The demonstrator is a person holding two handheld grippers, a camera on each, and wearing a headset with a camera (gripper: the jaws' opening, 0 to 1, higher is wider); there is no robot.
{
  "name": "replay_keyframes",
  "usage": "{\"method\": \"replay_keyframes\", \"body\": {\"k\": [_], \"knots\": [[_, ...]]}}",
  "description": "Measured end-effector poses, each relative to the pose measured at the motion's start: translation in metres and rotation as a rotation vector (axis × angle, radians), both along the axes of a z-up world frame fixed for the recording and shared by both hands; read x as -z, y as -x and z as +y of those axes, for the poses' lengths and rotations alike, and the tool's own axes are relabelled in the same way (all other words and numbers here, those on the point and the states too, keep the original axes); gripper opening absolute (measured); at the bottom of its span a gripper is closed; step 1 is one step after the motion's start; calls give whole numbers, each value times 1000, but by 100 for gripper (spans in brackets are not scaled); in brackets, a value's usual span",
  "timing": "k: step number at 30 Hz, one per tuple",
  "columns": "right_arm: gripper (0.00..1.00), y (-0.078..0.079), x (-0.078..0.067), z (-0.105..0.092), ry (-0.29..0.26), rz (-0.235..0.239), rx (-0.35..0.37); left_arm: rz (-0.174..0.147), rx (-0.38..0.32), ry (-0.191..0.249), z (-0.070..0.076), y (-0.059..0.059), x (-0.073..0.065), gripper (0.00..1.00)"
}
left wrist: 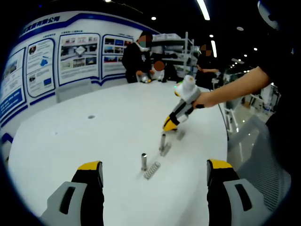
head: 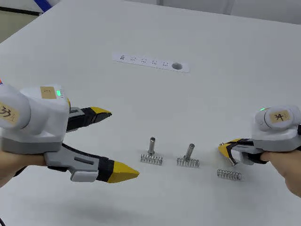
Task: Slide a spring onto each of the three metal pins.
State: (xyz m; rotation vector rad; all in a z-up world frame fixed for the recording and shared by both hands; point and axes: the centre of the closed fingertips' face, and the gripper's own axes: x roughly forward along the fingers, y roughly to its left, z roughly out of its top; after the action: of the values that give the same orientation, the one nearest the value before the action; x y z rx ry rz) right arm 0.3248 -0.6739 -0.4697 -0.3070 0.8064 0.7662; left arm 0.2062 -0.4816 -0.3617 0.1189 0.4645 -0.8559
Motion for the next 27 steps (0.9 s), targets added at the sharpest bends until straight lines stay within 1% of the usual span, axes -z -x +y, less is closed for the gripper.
{"method": "replay_keyframes", "body": {"k": [6, 9, 13, 19, 22, 27], "knots": [[8, 4, -5, -1, 6, -33, -17, -8, -3, 6, 0, 0, -3, 93], [8, 5, -7, -3, -11, -41, -5, -12, -6, 3, 1, 0, -5, 93], [8, 6, -12, -7, -27, -71, 11, -19, -18, 15, 3, -1, -8, 93], [8, 9, -19, -10, -57, -117, 7, -25, -25, 13, 4, -1, -11, 93], [8, 10, -23, -10, -80, -131, 6, -25, -22, 13, 4, 0, -11, 94], [8, 12, -27, -11, -92, -152, -5, -23, -22, 5, 5, 1, -10, 94]]}}
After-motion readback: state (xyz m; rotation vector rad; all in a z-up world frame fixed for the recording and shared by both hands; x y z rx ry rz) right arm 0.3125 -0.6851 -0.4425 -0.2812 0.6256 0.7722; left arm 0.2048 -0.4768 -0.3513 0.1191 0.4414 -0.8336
